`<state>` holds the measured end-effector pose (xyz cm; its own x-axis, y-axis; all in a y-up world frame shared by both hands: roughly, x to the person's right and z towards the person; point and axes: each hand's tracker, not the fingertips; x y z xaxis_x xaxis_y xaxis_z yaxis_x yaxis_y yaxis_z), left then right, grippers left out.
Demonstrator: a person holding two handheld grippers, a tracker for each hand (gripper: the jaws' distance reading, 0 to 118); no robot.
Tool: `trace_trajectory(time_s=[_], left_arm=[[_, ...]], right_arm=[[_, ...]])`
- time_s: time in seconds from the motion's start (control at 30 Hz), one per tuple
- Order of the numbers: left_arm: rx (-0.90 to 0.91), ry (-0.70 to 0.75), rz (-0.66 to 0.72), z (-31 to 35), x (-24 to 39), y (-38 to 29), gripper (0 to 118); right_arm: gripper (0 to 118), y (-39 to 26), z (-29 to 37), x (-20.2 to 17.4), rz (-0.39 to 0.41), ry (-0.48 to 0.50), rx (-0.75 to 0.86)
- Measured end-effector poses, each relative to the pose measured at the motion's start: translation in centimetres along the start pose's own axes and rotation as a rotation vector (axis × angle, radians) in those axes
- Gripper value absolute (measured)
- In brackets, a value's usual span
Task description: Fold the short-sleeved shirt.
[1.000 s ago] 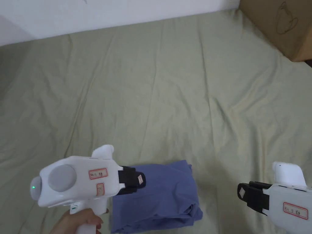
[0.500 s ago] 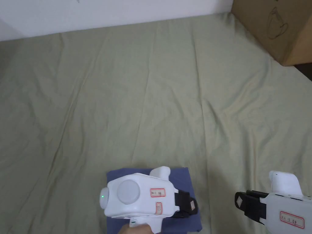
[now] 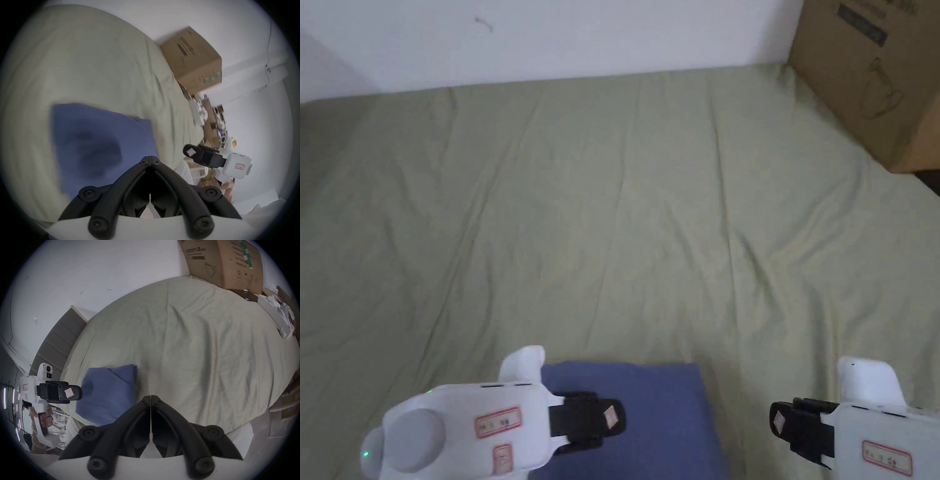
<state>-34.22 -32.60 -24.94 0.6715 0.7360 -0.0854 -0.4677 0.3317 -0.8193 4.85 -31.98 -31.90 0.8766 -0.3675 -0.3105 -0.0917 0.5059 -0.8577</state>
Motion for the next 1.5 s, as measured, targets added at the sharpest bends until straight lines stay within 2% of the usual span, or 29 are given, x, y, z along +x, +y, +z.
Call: trace_trajectory(time_s=[0.1, 0.3, 0.37, 0.4, 0.43, 0.47, 0.5, 0.53, 0.57, 0.6, 0.63, 0.9, 1.07, 1.17, 1.23, 1.27, 1.3, 1.33, 1.37, 1.43, 1.5], left_arm=[[0.045, 0.066, 0.037, 3.4, -3.1, -0.7, 0], [0.093, 0.019, 0.151, 6.4, -7.4, -2.9, 0], [0.087, 0.012, 0.150, 6.5, -8.1, -3.1, 0], [0.068, 0.011, 0.141, 6.3, -8.3, -3.2, 5], [0.057, 0.005, 0.132, 6.2, -8.5, -3.3, 17], [0.060, -0.008, 0.127, 6.1, -8.8, -3.4, 38], [0.061, -0.022, 0.136, 6.0, -9.2, -3.4, 38], [0.055, -0.035, 0.166, 5.9, -10.0, -3.3, 49], [0.042, -0.045, 0.196, 5.6, -10.4, -3.2, 77], [0.028, -0.062, 0.198, 5.4, -10.7, -3.0, 94], [0.035, -0.080, 0.204, 5.4, -11.1, -2.9, 99], [-0.002, -0.198, 0.323, 1.2, -13.7, -0.5, 103], [-0.052, -0.366, 0.445, -1.2, -14.1, 0.9, 102], [-0.122, -0.353, 0.377, -2.5, -13.1, 1.4, 101], [-0.151, -0.334, 0.328, -3.8, -13.3, 1.6, 91], [-0.177, -0.316, 0.298, -4.4, -12.8, 1.6, 73], [-0.183, -0.240, 0.257, -4.7, -12.3, 1.6, 48], [-0.187, -0.169, 0.206, -5.0, -11.5, 1.7, 36], [-0.185, -0.108, 0.169, -5.0, -11.5, 1.8, 34], [-0.182, -0.197, 0.225, -4.3, -12.3, 1.8, 32], [-0.175, -0.177, 0.228, -4.0, -12.1, 1.9, 31]], right_arm=[[0, 0.7, -1.0, -2.5, 0.082, 0.016, -0.006], [0, 1.9, -4.8, -8.8, 0.190, 0.111, -0.061], [0, 1.8, -6.8, -10.8, 0.250, 0.091, -0.107], [0, 1.6, -7.9, -11.4, 0.254, 0.081, -0.120], [0, 1.5, -8.9, -11.7, 0.249, 0.083, -0.131], [0, 1.3, -10.1, -11.6, 0.217, 0.102, -0.175], [0, 1.1, -11.0, -11.4, 0.196, 0.091, -0.210], [0, 0.8, -11.7, -11.3, 0.205, 0.077, -0.204], [0, 0.6, -11.9, -11.2, 0.202, 0.067, -0.204], [0, 0.5, -11.6, -11.0, 0.197, 0.072, -0.198], [0, 0.6, -11.4, -11.1, 0.198, 0.076, -0.191], [0, 0.7, -11.0, -11.0, 0.208, 0.070, -0.192], [0, 0.7, -11.0, -10.8, 0.192, 0.078, -0.193], [0, 0.6, -11.0, -10.8, 0.185, 0.077, -0.191], [0, 0.6, -11.0, -10.8, 0.187, 0.077, -0.191], [0, 0.6, -11.0, -10.8, 0.187, 0.077, -0.191], [0, 0.6, -11.0, -10.8, 0.187, 0.076, -0.190], [0, 0.6, -11.0, -10.8, 0.186, 0.075, -0.189], [0, 0.6, -10.9, -10.9, 0.186, 0.064, -0.189], [0, 0.6, -10.8, -10.8, 0.183, 0.072, -0.190], [0, 0.7, -10.3, -10.9, 0.172, 0.081, -0.187]])
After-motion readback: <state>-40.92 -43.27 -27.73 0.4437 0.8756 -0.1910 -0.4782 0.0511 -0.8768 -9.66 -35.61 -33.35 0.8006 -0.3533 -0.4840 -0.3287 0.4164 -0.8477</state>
